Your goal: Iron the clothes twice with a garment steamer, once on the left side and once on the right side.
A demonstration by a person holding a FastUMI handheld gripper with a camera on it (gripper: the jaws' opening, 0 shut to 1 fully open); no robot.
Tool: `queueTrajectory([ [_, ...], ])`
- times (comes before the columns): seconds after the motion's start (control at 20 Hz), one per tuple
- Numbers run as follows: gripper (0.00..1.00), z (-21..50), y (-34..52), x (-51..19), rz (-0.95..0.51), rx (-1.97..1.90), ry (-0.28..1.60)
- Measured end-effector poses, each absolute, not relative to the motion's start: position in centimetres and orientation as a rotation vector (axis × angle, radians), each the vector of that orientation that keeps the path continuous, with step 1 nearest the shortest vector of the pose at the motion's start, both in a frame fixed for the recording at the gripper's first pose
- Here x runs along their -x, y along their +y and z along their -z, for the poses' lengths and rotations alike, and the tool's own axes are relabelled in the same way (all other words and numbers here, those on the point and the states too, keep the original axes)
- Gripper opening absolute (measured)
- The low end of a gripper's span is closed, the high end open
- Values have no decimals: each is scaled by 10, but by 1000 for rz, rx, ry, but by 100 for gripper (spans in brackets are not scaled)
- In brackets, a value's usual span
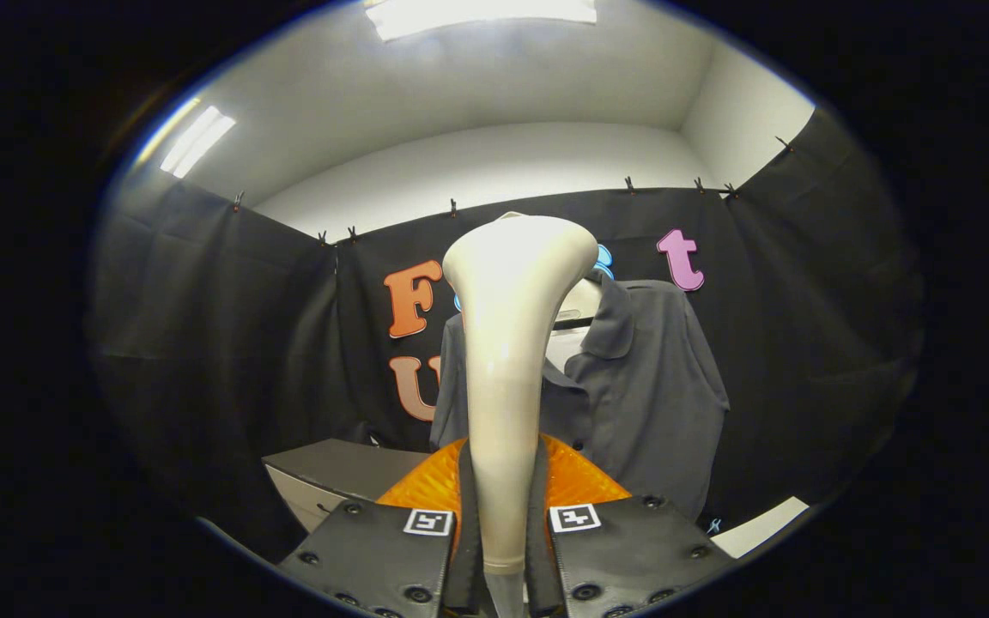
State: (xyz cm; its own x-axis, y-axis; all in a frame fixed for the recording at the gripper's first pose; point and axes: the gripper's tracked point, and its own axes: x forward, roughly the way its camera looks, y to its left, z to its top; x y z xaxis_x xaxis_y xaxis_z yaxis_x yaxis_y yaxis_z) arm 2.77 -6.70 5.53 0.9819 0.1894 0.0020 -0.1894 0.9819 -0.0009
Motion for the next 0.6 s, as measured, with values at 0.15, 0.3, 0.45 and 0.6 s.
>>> queueTrajectory([
  [0.15, 27, -53, -64, -30, -180, 3, -1],
  [0.3, 27, -54, -58, -31, -171, 2, -2],
  [0.45, 27, -52, -51, -32, -160, 8, -7],
  [0.6, 27, -50, -45, -33, -141, 13, -4],
])
